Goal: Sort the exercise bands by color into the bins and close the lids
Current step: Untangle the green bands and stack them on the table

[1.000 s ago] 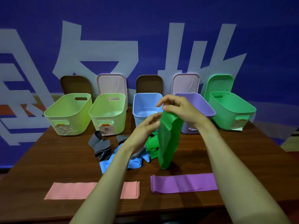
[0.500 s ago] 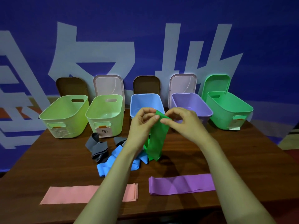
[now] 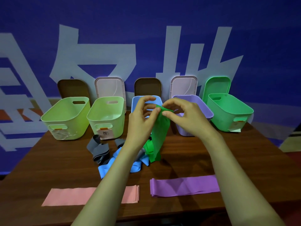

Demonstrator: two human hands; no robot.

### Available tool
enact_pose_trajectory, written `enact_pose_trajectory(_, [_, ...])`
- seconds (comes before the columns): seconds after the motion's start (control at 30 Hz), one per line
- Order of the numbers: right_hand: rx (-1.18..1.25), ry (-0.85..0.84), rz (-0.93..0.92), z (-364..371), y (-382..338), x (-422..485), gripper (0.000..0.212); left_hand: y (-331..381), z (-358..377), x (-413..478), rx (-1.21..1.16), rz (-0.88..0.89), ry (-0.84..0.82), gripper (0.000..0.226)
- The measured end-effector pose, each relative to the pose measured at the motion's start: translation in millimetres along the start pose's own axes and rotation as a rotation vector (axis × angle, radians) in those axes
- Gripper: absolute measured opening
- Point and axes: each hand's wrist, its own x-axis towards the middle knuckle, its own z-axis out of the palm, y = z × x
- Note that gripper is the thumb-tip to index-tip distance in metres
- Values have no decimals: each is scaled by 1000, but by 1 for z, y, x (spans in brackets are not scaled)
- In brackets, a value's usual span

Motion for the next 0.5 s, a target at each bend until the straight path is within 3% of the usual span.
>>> enact_pose_trajectory(0.1, [62,54,-8,-6,-8,6,9,12,1,9,-37,32,10,25])
enact_pose_trajectory(0.23, [-46,159,-83,-12,-16,14,6,16,-1,17,-120,-32,14,25])
enact_pose_trajectory(0.5, [39,60,-76,-15,-25,14,4,15,-5,12,-102,10,40,20])
